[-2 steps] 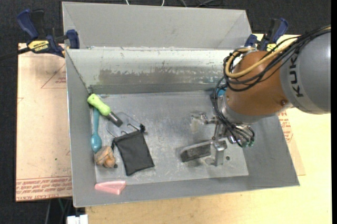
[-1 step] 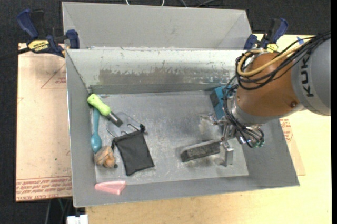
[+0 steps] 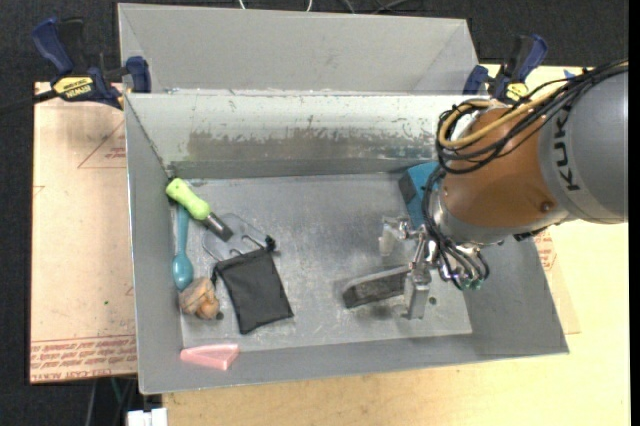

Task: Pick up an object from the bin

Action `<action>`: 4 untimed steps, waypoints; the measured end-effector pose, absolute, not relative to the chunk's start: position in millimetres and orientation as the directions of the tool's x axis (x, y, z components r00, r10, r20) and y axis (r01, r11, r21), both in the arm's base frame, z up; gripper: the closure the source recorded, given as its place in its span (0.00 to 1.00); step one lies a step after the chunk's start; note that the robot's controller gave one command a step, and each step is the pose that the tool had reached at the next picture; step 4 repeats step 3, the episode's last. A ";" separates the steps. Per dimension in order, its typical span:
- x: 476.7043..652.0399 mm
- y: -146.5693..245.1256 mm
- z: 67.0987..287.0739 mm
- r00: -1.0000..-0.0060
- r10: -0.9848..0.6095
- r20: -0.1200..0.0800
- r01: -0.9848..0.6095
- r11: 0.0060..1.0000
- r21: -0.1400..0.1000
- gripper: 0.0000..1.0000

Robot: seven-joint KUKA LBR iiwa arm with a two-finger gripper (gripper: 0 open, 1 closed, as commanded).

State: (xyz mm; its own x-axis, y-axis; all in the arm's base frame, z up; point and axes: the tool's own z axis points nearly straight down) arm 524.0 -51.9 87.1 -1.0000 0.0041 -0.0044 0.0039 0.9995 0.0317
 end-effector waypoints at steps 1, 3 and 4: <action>516.7 -57.7 71.3 -0.999 -0.035 -0.014 -0.035 0.999 0.031 1.00; 559.7 -28.6 260.2 -1.000 0.008 -0.019 0.008 0.999 0.033 1.00; 559.7 -28.6 260.2 -1.000 0.008 -0.019 0.008 0.999 0.033 1.00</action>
Offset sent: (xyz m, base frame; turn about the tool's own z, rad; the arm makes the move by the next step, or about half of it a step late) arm 0.0000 0.0000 0.0000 0.0000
